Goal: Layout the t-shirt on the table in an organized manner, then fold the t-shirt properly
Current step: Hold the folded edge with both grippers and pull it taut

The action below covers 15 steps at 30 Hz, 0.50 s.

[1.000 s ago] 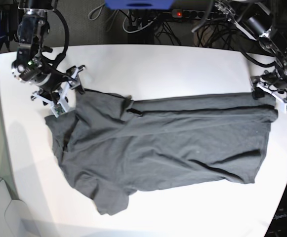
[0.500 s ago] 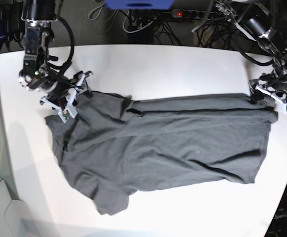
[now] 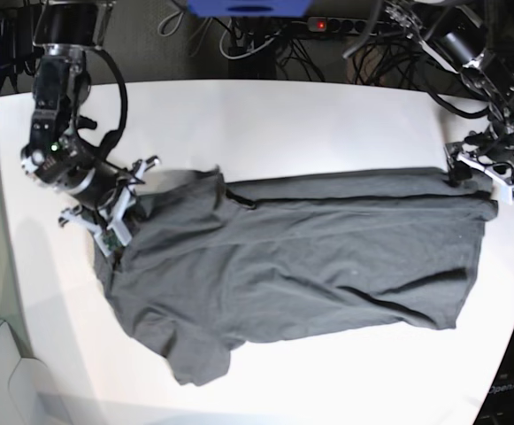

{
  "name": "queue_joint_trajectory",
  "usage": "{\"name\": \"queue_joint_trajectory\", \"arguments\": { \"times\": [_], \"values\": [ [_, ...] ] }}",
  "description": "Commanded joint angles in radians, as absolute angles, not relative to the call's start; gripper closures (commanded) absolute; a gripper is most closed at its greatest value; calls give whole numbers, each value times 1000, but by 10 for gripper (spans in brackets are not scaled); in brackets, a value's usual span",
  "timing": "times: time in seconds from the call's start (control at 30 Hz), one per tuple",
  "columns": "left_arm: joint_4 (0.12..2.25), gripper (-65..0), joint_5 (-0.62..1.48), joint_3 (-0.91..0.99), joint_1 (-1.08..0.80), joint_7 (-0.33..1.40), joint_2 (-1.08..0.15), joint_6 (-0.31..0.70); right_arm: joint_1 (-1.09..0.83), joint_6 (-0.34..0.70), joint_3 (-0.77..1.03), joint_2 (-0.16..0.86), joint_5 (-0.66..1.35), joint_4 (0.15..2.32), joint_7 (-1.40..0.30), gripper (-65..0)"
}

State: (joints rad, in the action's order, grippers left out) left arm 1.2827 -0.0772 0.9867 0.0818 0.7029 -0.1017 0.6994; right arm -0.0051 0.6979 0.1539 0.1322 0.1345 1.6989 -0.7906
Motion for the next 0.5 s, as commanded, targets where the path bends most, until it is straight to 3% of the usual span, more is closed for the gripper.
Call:
{"name": "queue_joint_trajectory", "arguments": {
  "times": [0.0, 0.47],
  "values": [
    [1296, -596, -71, 986, 91, 707, -111, 698, 27, 698, 156, 139, 140, 1715, -773, 0],
    [1296, -595, -71, 989, 87, 708, -117, 698, 226, 698, 156, 140, 139, 1475, -768, 0]
  ]
}}
